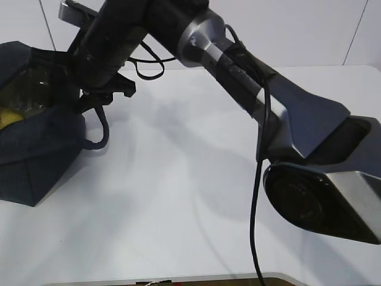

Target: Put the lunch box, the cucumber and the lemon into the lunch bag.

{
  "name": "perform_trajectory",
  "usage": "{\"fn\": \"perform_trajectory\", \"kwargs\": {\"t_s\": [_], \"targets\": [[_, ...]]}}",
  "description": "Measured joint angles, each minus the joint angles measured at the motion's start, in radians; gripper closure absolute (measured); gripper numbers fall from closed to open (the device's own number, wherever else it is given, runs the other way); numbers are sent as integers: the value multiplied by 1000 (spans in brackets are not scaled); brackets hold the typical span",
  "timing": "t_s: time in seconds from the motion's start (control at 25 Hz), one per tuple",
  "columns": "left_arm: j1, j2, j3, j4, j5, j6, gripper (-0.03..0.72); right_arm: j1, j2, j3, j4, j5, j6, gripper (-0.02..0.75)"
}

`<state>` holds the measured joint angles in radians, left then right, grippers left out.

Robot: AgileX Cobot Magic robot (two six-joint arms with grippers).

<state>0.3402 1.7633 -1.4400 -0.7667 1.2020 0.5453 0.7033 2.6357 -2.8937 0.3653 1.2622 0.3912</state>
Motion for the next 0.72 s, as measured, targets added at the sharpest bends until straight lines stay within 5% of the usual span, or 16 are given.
{"fn": "perform_trajectory", "kwargs": {"t_s": [0.2,0.48,0.72], "targets": [[0,0,0,0,0,0,702,0,17,4,18,0,-2,400],[0,0,0,-6,0,9,702,0,17,-31,18,2,-63,697],[-30,0,0,-30,0,33,702,2,17,-38,-35,4,-95,726]]}}
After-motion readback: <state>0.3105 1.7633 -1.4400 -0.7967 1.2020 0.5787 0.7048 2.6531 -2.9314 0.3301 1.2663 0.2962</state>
